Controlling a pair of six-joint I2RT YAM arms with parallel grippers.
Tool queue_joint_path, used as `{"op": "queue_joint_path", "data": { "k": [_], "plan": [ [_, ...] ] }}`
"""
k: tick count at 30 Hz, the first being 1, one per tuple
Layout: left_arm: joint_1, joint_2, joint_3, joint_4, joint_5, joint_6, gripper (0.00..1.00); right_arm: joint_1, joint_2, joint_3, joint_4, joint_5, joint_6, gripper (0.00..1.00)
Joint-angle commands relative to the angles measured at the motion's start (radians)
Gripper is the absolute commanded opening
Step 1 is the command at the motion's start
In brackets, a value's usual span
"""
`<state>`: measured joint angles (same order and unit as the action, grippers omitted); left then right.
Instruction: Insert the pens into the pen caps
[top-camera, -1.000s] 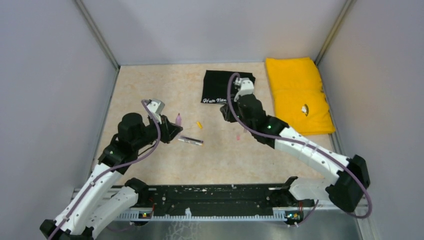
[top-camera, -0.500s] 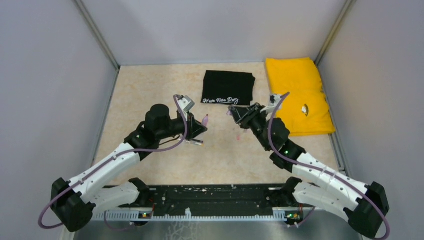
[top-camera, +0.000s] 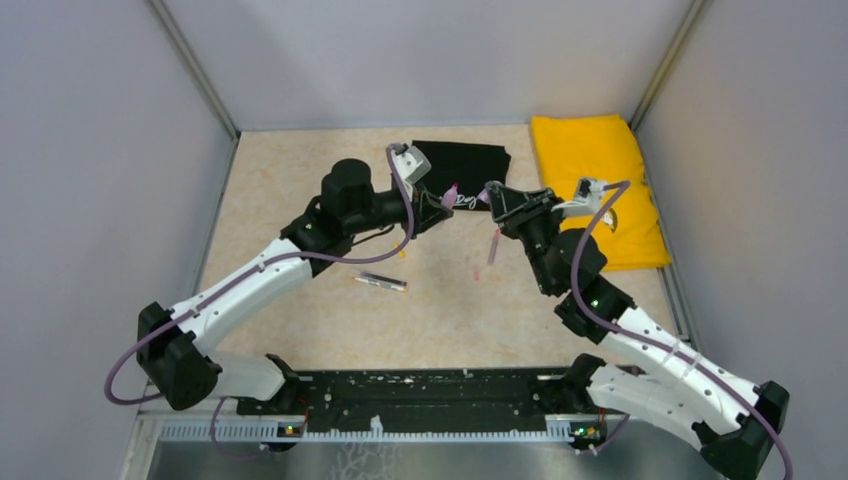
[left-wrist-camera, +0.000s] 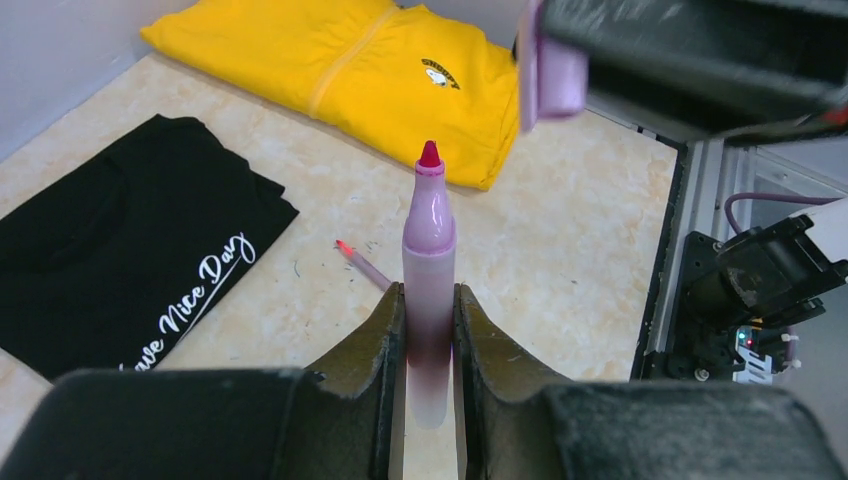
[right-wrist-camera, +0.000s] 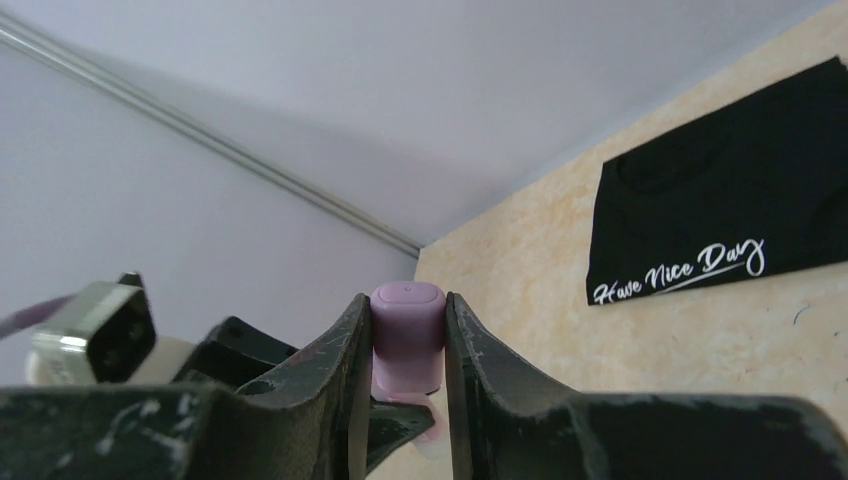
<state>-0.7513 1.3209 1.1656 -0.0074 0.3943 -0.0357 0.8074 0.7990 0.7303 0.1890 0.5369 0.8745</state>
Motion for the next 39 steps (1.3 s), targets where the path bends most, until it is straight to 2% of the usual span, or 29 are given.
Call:
{"op": "queue_joint_path", "data": {
  "k": [1, 8, 19, 29, 39],
  "plan": [
    [-0.013, 0.014, -0.022, 0.086, 0.032, 0.038, 0.00, 0.001, -0.046, 0.093, -0.011, 0.093, -0.100, 0.00],
    [-0.045, -0.013, -0.090, 0.102, -0.001, 0.038, 0.00, 0.001, 0.028, 0.163, -0.015, 0.061, -0.145, 0.00],
    [-0.082, -0.020, -0.087, 0.072, -0.048, 0.045, 0.00, 0.001, 0.171, 0.250, -0.064, -0.029, -0.139, 0.00],
    [-0.082, -0.022, -0.081, 0.047, -0.151, 0.043, 0.00, 0.001, 0.219, 0.263, -0.080, -0.106, -0.150, 0.00],
    [-0.082, -0.018, -0.078, 0.040, -0.171, 0.039, 0.00, 0.001, 0.213, 0.250, -0.068, -0.100, -0.176, 0.00]
  ]
}}
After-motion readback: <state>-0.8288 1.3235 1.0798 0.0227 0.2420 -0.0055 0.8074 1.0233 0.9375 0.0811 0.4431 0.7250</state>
